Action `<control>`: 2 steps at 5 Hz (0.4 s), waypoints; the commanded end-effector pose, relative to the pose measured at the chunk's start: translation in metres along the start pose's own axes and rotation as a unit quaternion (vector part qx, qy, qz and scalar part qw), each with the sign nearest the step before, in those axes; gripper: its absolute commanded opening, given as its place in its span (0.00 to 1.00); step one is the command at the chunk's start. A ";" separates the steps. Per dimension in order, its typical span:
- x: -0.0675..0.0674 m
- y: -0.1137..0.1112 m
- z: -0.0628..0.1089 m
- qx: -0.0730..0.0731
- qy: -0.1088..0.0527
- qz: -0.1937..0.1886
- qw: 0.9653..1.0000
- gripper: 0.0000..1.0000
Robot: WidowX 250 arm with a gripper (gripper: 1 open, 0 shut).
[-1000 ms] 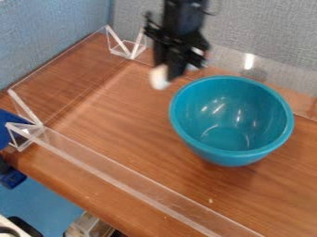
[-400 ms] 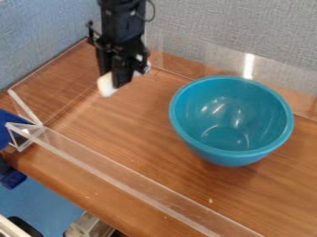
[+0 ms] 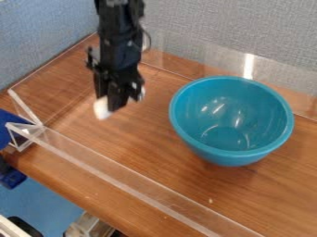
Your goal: Remove the mushroom from inside the blue bowl and put it on the table
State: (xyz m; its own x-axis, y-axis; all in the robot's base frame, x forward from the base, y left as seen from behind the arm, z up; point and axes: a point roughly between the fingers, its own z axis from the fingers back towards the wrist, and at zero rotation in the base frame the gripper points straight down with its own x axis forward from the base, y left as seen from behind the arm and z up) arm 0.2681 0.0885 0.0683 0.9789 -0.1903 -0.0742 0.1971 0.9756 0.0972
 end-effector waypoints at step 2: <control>0.009 0.009 -0.028 0.015 0.011 -0.001 1.000 0.00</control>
State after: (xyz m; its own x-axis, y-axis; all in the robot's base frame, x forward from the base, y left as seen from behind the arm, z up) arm 0.2702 0.0944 0.0287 0.9707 -0.1960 -0.1391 0.2109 0.9722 0.1016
